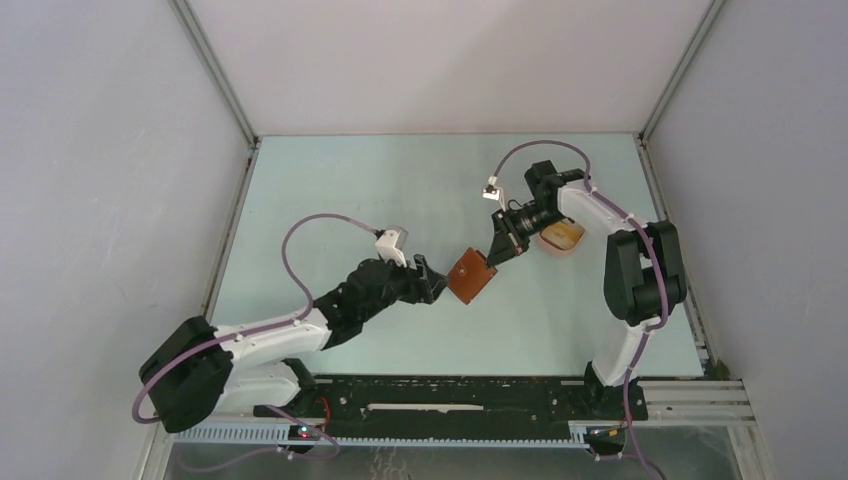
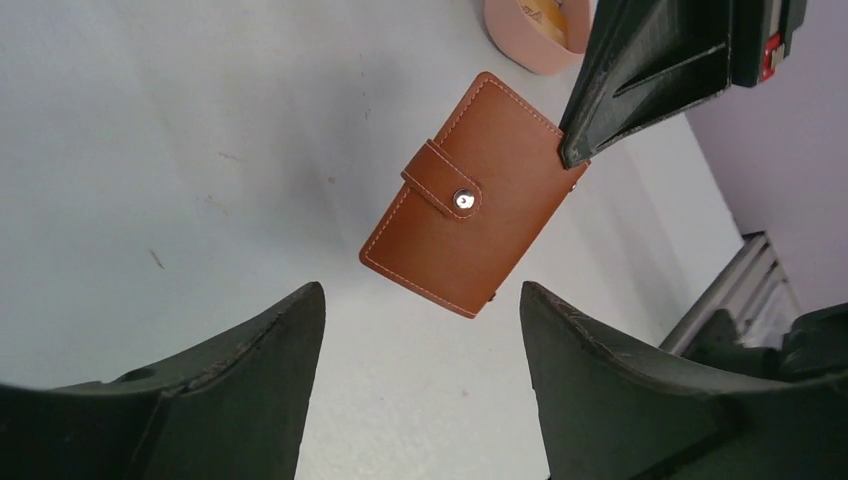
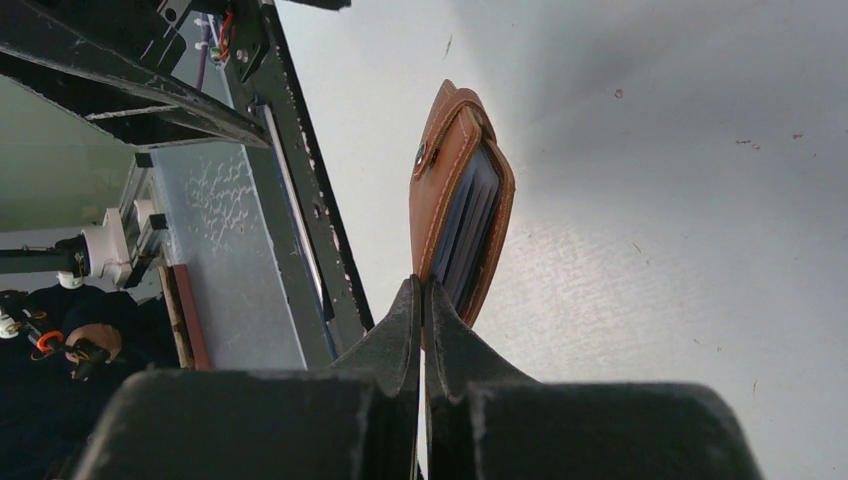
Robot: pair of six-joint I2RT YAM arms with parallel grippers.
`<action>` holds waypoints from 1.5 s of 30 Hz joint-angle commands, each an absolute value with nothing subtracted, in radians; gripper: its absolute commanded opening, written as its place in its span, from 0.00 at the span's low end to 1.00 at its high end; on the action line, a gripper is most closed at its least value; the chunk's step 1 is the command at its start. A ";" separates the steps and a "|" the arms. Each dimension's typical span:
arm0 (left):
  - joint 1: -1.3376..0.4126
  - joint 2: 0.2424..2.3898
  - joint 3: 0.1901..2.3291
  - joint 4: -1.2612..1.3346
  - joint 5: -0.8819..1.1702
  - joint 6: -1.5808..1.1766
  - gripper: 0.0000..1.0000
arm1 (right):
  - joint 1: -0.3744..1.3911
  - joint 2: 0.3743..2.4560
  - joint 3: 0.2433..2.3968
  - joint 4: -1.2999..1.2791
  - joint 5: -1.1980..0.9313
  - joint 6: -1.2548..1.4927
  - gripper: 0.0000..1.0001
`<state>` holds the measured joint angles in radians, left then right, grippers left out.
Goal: Put the credit cards into the card holder
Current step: Open the card holder at the center of the board.
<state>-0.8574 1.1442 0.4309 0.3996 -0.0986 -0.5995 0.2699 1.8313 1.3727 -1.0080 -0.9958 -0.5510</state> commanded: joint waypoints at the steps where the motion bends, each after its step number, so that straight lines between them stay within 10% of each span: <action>1: -0.854 1.191 0.496 0.409 -0.114 -0.814 0.75 | 0.283 1.827 1.383 -0.996 -1.008 -0.544 0.00; 45: -0.839 1.621 0.656 0.481 -0.093 -1.259 0.33 | 0.386 1.802 1.378 -0.953 -0.940 -0.512 0.00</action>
